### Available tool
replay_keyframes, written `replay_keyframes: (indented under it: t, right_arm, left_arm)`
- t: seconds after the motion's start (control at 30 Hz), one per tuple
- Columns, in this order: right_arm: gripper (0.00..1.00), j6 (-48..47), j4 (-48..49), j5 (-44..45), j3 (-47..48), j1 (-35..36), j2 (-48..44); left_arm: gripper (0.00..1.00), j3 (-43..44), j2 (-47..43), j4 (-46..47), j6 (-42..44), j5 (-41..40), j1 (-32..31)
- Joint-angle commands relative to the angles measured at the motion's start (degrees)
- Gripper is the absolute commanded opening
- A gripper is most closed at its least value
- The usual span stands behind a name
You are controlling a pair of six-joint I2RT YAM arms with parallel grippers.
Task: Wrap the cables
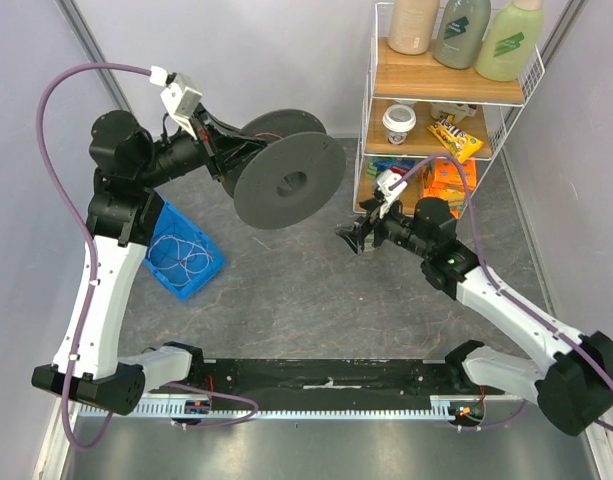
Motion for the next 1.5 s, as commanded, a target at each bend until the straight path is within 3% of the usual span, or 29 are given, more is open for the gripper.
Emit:
replay_keyframes:
  t: [0.0,0.23,0.37,0.7,0.8,0.9,0.93,1.0,1.07,1.3,1.47]
  right_arm:
    - [0.98,5.04,18.78,-4.61,0.52,2.08,4.17]
    - [0.98,5.84,25.47,-7.43,3.51,7.35,10.59]
    - [0.93,6.1,26.61,-7.34,5.1,8.5,13.49]
    - [0.81,5.75,26.18,-7.95,0.01,9.38,15.96]
    - [0.73,3.82,25.04,-7.95,-1.66,9.47,16.04]
    - [0.59,3.29,22.93,-8.3,-2.63,9.47,15.17]
    - [0.51,3.55,22.75,-8.57,-3.07,9.55,14.64]
    - [0.23,3.81,22.05,-8.83,-3.43,9.82,13.5]
    - [0.03,2.59,19.77,-8.75,-2.9,10.69,12.1]
    - [0.0,-3.56,3.09,-10.94,2.97,19.12,9.19]
    - [0.0,-10.94,-7.29,-11.55,8.86,24.58,7.43]
  left_arm:
    - [0.02,4.36,-0.26,8.7,-11.91,2.26,-0.04]
    - [0.02,4.27,-1.23,10.55,-13.94,2.27,0.14]
    - [0.02,4.79,-1.5,12.58,-15.87,0.95,0.22]
    - [0.02,15.16,2.89,14.25,-22.02,-5.72,2.07]
    - [0.02,18.67,4.47,12.59,-21.94,-8.09,2.51]
    - [0.02,21.31,5.71,9.77,-20.71,-12.66,2.86]
    - [0.02,21.58,5.8,8.98,-20.1,-14.85,2.95]
    - [0.02,20.97,5.71,7.84,-18.78,-19.59,2.95]
    - [0.02,19.22,5.1,7.22,-17.81,-25.56,2.95]
    - [0.02,10.69,2.37,5.03,-22.73,-46.22,2.43]
    - [0.02,8.67,3.95,-0.78,-16.69,-59.15,-2.93]
